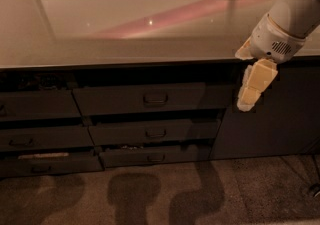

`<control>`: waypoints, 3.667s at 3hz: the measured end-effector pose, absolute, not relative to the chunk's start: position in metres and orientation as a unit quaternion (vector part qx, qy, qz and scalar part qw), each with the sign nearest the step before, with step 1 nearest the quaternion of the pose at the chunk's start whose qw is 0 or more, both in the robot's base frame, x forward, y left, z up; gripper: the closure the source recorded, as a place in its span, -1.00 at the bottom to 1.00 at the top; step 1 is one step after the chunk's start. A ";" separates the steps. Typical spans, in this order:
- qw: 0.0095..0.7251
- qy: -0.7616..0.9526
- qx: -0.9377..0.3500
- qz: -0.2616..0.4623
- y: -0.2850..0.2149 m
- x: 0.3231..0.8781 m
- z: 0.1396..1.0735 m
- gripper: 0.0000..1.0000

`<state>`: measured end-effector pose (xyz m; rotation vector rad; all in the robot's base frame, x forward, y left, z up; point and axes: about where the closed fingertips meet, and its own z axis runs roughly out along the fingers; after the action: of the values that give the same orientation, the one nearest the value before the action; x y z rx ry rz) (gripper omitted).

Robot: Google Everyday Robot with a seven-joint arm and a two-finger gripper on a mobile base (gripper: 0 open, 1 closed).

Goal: Open top drawer

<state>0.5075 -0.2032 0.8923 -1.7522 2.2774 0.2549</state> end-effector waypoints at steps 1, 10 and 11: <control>0.129 0.782 -0.604 0.087 -0.201 0.509 0.892 -1.00; 0.183 0.630 -0.754 -0.034 -0.119 0.447 0.819 -1.00; 0.178 0.629 -0.755 -0.048 -0.117 0.447 0.822 -1.00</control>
Offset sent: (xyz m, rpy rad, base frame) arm -0.0510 0.0977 -0.0549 0.1093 -0.0270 0.3235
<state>0.4473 -0.1170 0.8216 -2.1365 1.7797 -0.1359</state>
